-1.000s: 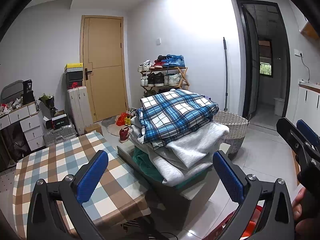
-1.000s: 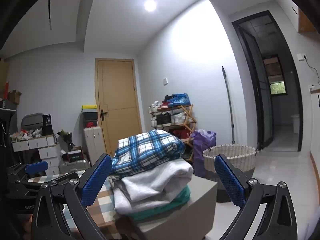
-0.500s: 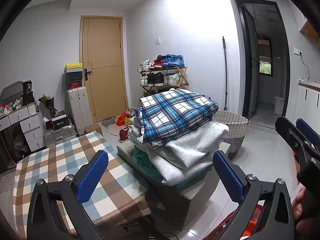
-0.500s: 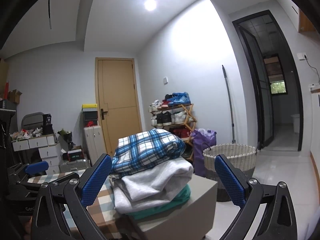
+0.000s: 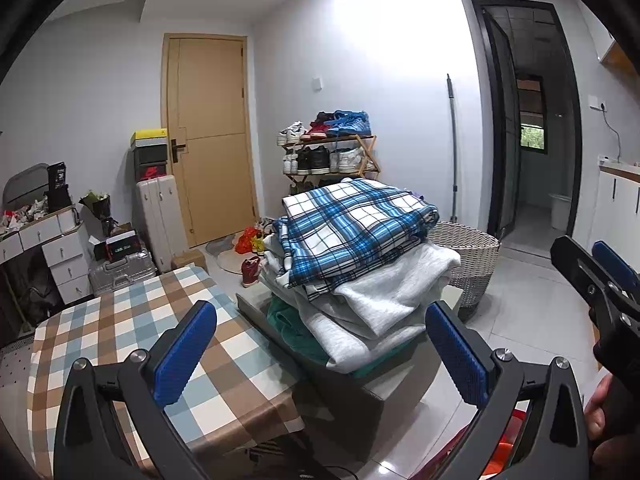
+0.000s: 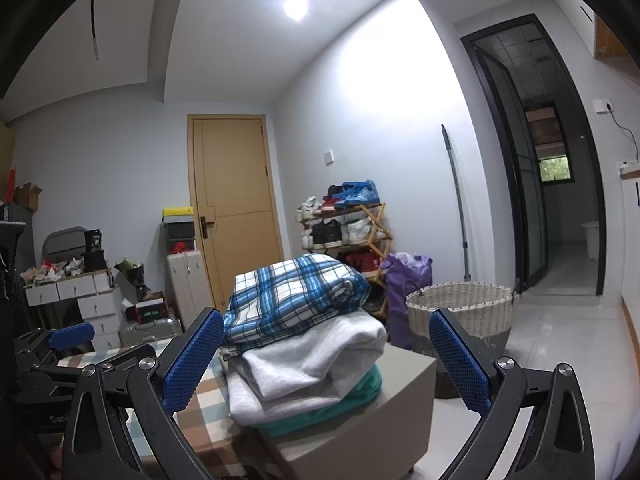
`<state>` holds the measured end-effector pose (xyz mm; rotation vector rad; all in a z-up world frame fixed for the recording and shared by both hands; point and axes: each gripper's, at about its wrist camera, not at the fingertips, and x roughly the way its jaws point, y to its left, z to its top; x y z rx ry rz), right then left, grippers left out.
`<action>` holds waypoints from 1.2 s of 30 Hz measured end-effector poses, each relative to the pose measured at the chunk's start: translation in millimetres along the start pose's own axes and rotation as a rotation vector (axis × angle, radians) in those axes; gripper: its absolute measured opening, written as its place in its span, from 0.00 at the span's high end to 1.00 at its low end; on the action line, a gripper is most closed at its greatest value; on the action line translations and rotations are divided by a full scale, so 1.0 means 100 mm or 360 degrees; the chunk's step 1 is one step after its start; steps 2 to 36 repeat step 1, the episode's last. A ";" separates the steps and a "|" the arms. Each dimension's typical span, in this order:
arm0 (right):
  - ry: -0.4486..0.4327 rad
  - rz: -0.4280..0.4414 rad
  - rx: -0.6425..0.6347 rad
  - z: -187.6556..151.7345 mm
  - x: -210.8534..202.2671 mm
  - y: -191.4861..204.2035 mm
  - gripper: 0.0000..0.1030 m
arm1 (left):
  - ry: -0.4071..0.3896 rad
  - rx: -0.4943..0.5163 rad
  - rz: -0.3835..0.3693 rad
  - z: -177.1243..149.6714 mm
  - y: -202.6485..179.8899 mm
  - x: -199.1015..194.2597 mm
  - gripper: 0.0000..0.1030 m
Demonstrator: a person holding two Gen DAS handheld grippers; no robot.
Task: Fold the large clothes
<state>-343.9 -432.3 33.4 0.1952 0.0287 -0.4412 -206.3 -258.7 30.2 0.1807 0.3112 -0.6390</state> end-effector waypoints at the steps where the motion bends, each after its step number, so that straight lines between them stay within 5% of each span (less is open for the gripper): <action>1: -0.0001 -0.0002 -0.0003 0.00 0.00 0.01 0.00 | 0.0003 -0.0004 0.0001 0.00 0.00 0.01 0.01; 36: -0.0001 -0.0002 -0.0003 0.00 0.00 0.01 0.00 | 0.0003 -0.0004 0.0001 0.00 0.00 0.01 0.01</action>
